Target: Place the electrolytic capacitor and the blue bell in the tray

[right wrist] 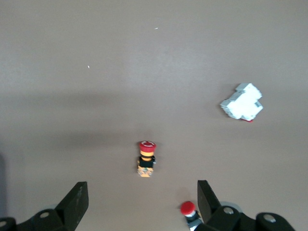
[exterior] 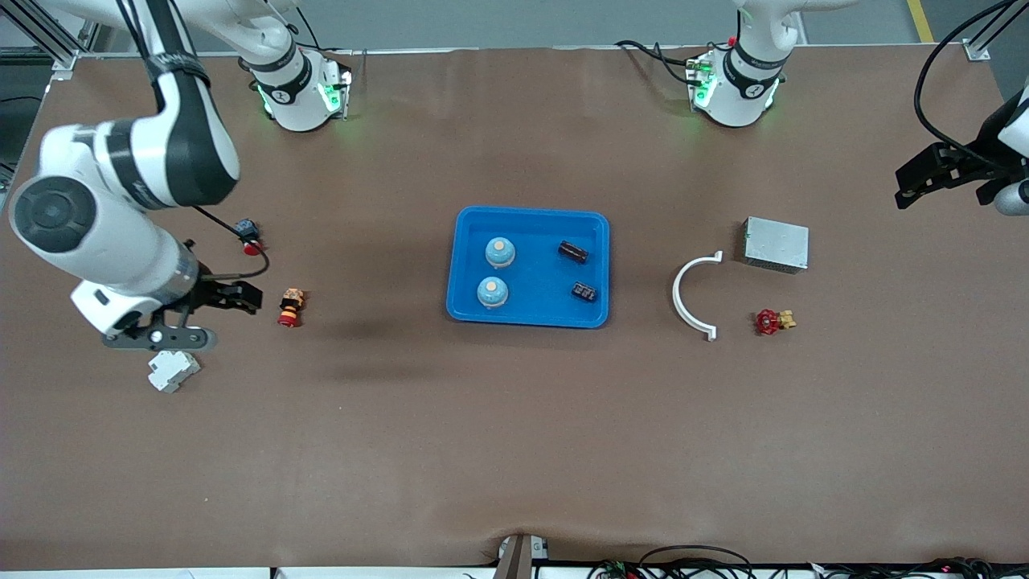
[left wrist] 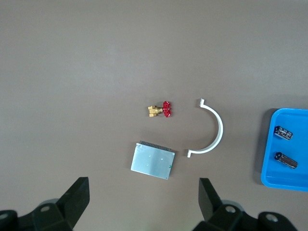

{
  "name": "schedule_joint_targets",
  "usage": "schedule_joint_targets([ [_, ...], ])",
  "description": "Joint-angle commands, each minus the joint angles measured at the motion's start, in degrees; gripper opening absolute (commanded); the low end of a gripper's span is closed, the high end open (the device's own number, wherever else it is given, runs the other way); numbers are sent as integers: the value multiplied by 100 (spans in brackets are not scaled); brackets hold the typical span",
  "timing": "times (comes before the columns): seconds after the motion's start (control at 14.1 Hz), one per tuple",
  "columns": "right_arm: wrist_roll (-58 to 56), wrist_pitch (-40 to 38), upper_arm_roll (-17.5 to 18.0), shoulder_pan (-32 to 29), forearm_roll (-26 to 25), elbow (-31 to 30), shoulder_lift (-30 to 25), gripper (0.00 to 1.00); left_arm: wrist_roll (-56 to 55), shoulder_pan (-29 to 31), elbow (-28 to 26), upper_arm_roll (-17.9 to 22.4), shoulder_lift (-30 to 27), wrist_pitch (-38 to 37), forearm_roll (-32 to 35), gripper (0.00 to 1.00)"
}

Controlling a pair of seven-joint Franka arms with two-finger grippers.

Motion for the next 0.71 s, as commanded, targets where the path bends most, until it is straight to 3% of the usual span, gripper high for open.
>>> schedule_joint_targets([
  [0.0, -434, -161, 90, -249, 57, -220, -505, 100, 68, 2, -66, 9, -90, -53, -30, 100],
  [0.64, -567, -363, 72, -759, 57, -185, -919, 100, 68, -7, -92, 9, -63, -53, -30, 100],
])
